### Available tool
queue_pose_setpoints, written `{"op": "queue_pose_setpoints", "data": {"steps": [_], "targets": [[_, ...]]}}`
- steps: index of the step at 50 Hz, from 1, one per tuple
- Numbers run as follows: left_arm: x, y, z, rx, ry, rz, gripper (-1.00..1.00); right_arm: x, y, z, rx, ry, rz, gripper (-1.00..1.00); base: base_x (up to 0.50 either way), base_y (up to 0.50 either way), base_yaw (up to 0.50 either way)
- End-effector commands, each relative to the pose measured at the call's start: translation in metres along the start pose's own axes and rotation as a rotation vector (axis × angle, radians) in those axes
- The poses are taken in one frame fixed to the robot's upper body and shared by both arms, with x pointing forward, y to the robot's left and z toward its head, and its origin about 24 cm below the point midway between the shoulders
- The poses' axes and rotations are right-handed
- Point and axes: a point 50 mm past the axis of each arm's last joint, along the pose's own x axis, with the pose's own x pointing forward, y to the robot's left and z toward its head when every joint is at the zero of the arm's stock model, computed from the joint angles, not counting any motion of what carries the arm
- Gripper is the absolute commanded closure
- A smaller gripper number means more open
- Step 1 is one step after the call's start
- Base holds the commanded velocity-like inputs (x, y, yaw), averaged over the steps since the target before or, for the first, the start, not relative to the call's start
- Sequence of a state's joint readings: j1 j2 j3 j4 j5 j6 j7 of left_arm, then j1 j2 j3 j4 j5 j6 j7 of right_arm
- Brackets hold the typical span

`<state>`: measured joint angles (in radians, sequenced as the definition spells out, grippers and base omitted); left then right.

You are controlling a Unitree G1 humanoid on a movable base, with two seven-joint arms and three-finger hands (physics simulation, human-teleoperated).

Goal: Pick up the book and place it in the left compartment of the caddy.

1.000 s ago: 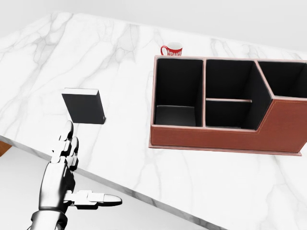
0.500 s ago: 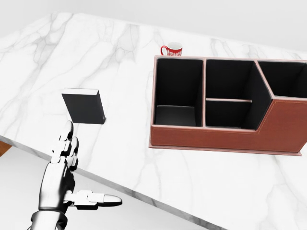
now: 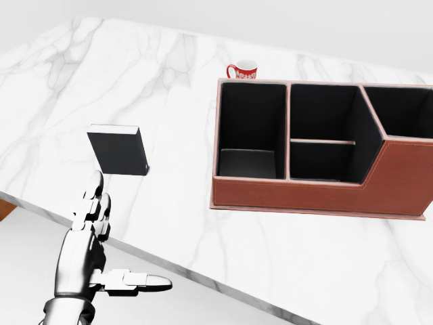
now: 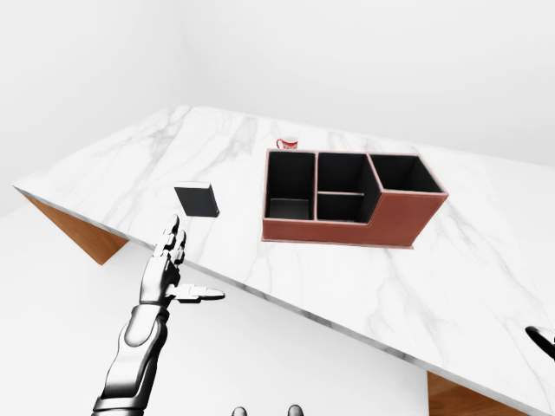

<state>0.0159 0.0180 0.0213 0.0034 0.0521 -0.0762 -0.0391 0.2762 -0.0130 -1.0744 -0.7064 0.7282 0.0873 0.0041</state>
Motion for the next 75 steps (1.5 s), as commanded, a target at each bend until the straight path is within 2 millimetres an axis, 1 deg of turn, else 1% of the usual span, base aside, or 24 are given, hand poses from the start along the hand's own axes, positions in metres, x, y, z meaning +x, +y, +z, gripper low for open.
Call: {"op": "queue_pose_setpoints", "data": {"steps": [1, 20, 22, 23, 27, 31, 34, 41, 46, 55, 56, 58, 60, 69, 71, 75], "targets": [[0.000, 0.000, 0.000, -0.001, 0.000, 0.001, -1.00, 0.001, 0.002, -0.002, -0.005, 0.005, 0.008, -1.00, 0.00, 0.00, 0.00], [0.000, 0.000, 0.000, -0.001, 0.000, 0.001, -1.00, 0.001, 0.002, -0.002, -0.005, 0.005, 0.008, -1.00, 0.00, 0.00, 0.00], [-0.002, 0.005, 0.007, 0.031, -0.037, 0.024, -1.00, 0.001, 0.002, -0.004, -0.007, 0.011, 0.012, -1.00, 0.00, 0.00, 0.00], [-0.003, 0.005, 0.009, 0.004, -0.032, 0.010, -1.00, 0.001, 0.002, -0.004, -0.008, 0.012, 0.011, -1.00, 0.00, 0.00, 0.00], [-0.001, 0.004, 0.005, 0.016, -0.027, -0.002, -1.00, 0.001, 0.001, -0.002, -0.009, 0.004, 0.010, -1.00, 0.00, 0.00, 0.00], [-0.004, 0.003, 0.009, 0.009, -0.039, -0.012, -1.00, 0.001, 0.002, -0.005, -0.020, 0.015, 0.014, -1.00, 0.00, 0.00, 0.00], [-0.005, 0.002, 0.013, 0.014, -0.060, -0.017, -1.00, 0.000, 0.002, -0.003, -0.025, 0.008, 0.018, -1.00, 0.00, 0.00, 0.00], [-0.006, 0.003, 0.015, 0.018, -0.069, -0.012, -1.00, 0.000, 0.002, -0.002, -0.024, 0.008, 0.027, -1.00, 0.00, 0.00, 0.00], [-0.005, 0.002, 0.011, 0.016, -0.053, -0.021, -1.00, -0.001, 0.002, -0.003, -0.020, 0.012, 0.031, -1.00, 0.00, 0.00, 0.00], [-0.007, 0.001, 0.015, 0.024, -0.071, -0.026, -1.00, 0.000, 0.002, -0.004, -0.017, 0.015, 0.039, -1.00, 0.00, 0.00, 0.00], [-0.007, 0.001, 0.014, 0.026, -0.064, -0.024, -1.00, -0.001, 0.002, -0.001, -0.016, 0.008, 0.040, -1.00, 0.00, 0.00, 0.00], [-0.006, 0.002, 0.012, 0.026, -0.055, -0.020, -1.00, -0.001, 0.002, -0.003, -0.013, 0.012, 0.043, -1.00, 0.00, 0.00, 0.00], [-0.008, 0.001, 0.016, 0.024, -0.075, -0.019, -1.00, 0.000, 0.002, 0.000, -0.013, 0.001, 0.040, -1.00, 0.00, 0.00, 0.00], [-0.009, 0.002, 0.018, 0.022, -0.083, -0.015, -1.00, 0.001, -0.001, -0.001, 0.000, 0.003, 0.032, -1.00, 0.00, 0.00, 0.00], [-0.010, 0.001, 0.021, 0.023, -0.095, -0.016, -1.00, 0.002, -0.002, 0.000, 0.002, 0.000, 0.027, -1.00, 0.00, 0.00, 0.00], [-0.010, 0.002, 0.019, 0.024, -0.087, -0.012, -1.00, 0.002, -0.003, -0.001, 0.001, 0.003, 0.023, -1.00, 0.00, 0.00, 0.00]]}}
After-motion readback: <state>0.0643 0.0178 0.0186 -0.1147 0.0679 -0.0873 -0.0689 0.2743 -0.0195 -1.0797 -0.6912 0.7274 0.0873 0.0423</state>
